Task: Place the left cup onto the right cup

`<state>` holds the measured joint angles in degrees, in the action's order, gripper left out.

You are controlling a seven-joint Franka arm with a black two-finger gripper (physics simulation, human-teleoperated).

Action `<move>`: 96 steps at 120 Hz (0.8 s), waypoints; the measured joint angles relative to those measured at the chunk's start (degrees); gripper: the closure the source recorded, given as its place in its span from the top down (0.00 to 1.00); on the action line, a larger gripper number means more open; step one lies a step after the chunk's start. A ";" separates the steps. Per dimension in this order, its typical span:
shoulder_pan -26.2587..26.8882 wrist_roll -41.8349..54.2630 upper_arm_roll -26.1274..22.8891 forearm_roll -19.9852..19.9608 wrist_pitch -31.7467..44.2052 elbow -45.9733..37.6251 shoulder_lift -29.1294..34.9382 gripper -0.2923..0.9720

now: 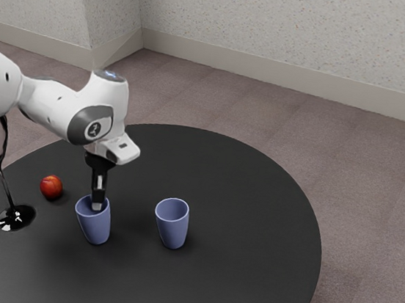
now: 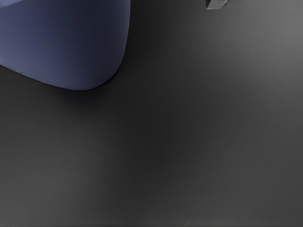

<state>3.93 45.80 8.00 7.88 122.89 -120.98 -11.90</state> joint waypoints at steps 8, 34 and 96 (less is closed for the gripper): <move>0.03 -0.31 0.00 0.00 1.74 -0.82 0.17 0.32; 0.91 -1.21 -0.03 -0.38 5.53 -2.31 1.89 0.20; 3.54 -3.85 0.05 0.61 6.71 -1.76 10.50 0.15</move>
<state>7.47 41.95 8.05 8.49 129.60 -122.74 -1.40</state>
